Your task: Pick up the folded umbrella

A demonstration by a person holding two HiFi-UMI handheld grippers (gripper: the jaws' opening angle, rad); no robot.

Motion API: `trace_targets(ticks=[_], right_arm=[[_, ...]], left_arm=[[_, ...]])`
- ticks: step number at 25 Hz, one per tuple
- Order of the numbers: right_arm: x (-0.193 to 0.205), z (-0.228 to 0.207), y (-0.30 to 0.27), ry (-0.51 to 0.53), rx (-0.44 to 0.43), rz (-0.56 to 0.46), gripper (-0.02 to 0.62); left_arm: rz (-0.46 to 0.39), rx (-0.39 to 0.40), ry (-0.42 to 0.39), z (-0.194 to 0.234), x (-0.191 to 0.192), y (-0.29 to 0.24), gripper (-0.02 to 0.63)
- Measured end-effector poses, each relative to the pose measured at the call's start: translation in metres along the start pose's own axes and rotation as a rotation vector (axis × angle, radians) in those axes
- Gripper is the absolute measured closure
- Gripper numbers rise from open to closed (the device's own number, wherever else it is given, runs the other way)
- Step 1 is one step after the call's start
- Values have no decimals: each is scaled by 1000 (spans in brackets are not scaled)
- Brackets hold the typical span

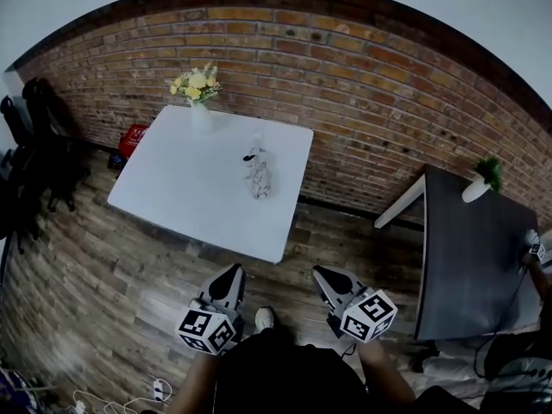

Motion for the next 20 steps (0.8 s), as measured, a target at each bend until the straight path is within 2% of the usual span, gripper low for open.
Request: trace_targets(ticks=[12, 20], right_arm=[[-34, -13, -60, -23, 76, -20, 572], [-44, -21, -71, -51, 79, -26, 574]], left_arm=[[27, 72, -5, 67, -27, -31, 592], [41, 81, 18, 86, -31, -42, 592]])
Point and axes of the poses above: the fingertips, and each gripper's own axes: y backward along the fingers, z to its left, x out of its underside, the point moved 4 cm from there along y, backward along the fingers, and after that the axes turned 12 degrees about z, right-handed, at the moved point
